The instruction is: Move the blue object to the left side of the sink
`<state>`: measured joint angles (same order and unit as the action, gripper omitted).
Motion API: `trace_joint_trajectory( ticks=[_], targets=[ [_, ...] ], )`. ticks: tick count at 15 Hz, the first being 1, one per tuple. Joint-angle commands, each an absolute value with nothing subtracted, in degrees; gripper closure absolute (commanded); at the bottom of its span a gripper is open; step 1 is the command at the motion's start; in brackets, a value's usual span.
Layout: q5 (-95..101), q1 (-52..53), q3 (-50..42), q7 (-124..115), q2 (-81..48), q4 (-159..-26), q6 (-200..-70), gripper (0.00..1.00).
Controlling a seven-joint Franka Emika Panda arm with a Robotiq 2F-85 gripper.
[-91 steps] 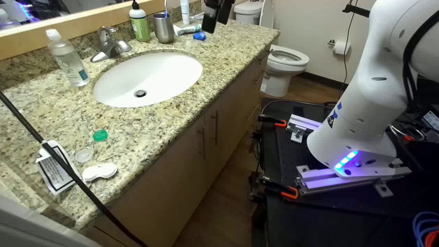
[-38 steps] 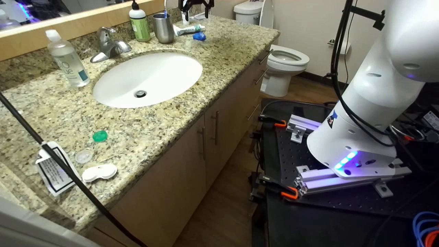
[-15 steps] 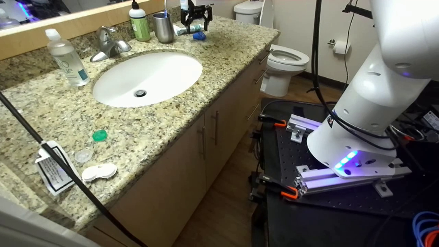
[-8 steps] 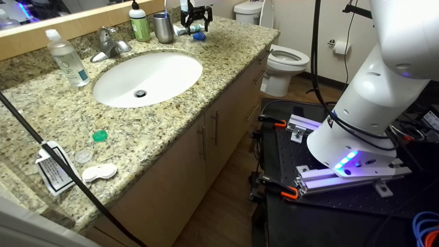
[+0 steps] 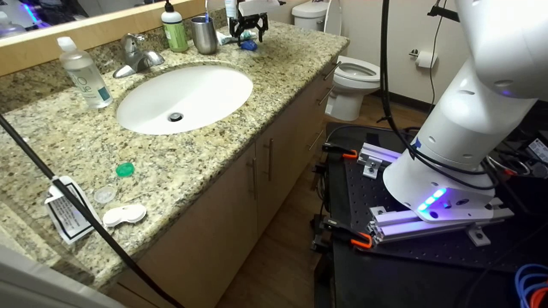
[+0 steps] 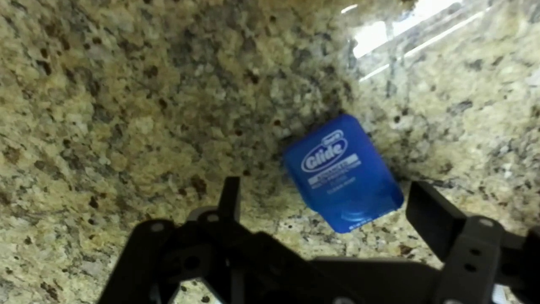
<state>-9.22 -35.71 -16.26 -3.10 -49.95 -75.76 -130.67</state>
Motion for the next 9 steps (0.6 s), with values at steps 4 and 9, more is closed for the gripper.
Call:
trace_joint_trajectory(
  ticks=[4,9],
  targets=[
    [-10.51,-37.79,-14.61,-3.75,-51.0,-72.75,-123.03,0.4],
    [-11.24,-38.91,-13.71,-3.29,-51.42,-70.94,-120.21,0.76]
  ],
)
